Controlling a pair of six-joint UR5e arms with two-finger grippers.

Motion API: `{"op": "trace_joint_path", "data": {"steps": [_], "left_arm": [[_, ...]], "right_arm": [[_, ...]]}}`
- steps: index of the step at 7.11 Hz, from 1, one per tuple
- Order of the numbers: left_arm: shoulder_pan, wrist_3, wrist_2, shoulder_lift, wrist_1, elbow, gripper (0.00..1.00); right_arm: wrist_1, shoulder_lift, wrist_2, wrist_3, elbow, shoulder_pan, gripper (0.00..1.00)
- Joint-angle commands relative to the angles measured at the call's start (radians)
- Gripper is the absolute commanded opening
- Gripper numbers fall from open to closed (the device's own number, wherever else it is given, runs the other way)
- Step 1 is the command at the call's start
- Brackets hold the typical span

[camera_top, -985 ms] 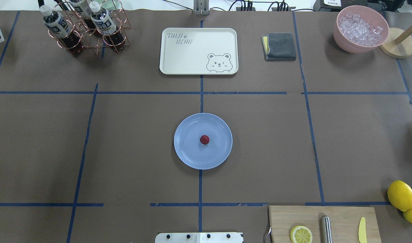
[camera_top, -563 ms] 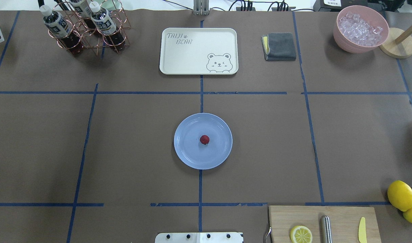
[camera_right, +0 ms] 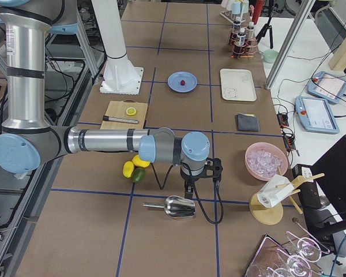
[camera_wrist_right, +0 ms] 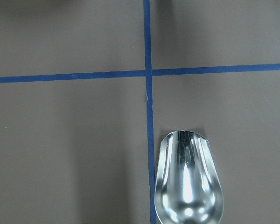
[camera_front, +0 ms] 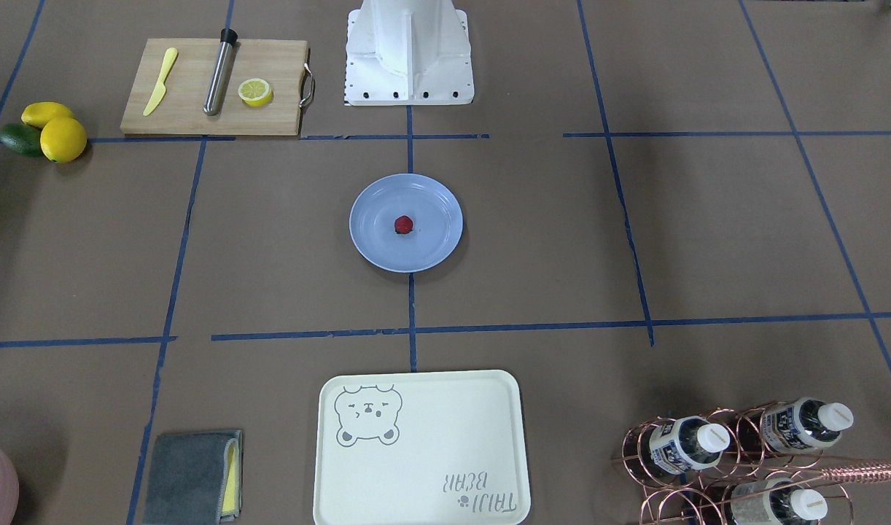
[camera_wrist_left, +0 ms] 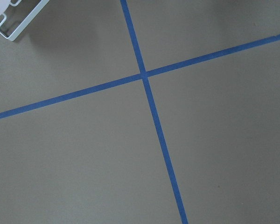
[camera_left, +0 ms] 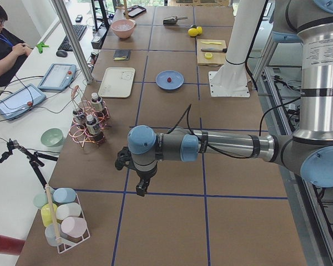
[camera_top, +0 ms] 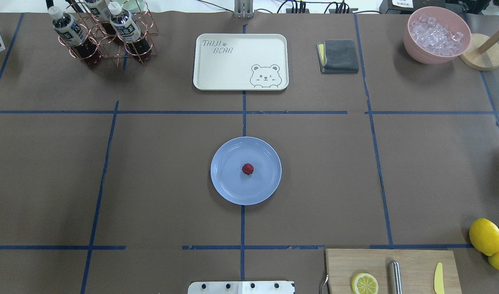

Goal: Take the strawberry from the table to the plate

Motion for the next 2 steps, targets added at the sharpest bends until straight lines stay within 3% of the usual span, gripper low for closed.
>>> {"op": "trace_joint_path", "data": {"steps": [1, 2], "left_arm": [[-0.002, 0.0, 0.0, 0.0, 0.0, 0.0, 1.0], [0.0, 0.0, 0.0, 0.0, 0.0, 0.0, 1.0]], "right_arm": [[0.0, -0.006, 0.0, 0.0, 0.001, 0.0, 1.0], [0.0, -0.006, 0.0, 0.0, 0.001, 0.0, 1.0]]}}
